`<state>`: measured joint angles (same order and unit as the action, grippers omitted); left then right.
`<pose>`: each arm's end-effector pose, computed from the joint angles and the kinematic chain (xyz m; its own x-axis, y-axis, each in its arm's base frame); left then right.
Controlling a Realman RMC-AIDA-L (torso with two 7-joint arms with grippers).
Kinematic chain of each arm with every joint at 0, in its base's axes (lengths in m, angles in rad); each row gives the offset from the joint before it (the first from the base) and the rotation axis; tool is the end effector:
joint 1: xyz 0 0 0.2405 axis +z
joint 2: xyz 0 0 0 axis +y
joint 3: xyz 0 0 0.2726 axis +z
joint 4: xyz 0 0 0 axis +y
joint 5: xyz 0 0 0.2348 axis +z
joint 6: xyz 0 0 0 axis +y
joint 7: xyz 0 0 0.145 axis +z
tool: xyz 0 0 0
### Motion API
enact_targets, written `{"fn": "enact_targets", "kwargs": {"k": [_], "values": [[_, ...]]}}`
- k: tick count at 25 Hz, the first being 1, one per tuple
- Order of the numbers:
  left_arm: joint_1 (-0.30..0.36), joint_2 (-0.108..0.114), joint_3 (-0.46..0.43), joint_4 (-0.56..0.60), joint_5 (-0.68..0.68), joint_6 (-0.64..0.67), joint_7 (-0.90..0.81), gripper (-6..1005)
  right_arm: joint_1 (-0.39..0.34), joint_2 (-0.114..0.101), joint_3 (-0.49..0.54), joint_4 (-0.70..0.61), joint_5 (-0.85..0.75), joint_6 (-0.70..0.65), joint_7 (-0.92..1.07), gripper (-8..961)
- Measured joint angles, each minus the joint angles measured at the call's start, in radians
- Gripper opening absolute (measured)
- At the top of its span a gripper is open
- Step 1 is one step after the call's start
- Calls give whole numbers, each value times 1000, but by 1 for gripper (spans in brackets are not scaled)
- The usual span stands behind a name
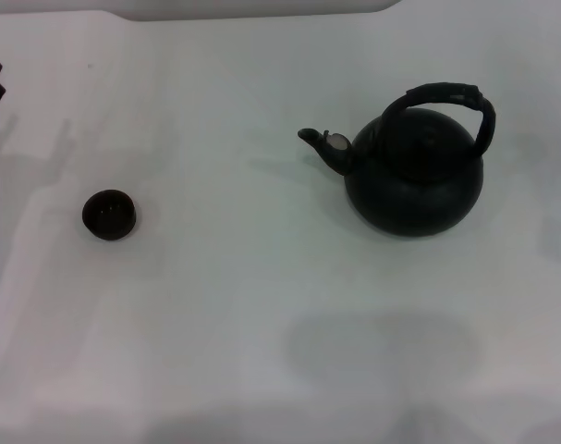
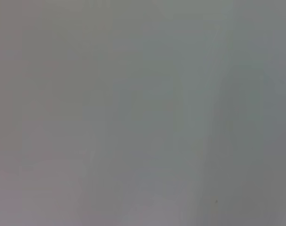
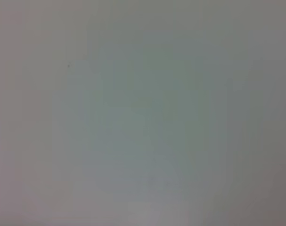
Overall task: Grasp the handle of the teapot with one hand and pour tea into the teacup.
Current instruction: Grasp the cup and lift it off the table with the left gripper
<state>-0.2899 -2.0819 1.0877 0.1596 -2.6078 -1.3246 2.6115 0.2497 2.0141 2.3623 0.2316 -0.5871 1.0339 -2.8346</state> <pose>-0.3897 0.3011 -0.0033 0.5794 -0.0550 0.8132 0.7873 -0.2202 -0.5759 0.4697 0.2951 0.0714 0.7766 -0.0839 -0.6244 -0.6071 0.1656 -0.7772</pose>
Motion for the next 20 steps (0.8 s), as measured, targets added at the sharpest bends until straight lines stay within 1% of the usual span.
{"fn": "enact_targets", "kwargs": {"k": [15, 20], "values": [[19, -1, 0, 6, 0, -37, -27, 773, -3, -2, 0, 1, -3, 1, 0, 828], [36, -1, 2, 26, 0, -52, -43, 772, -2, -2, 0, 2, -3, -3, 0, 829]]}}
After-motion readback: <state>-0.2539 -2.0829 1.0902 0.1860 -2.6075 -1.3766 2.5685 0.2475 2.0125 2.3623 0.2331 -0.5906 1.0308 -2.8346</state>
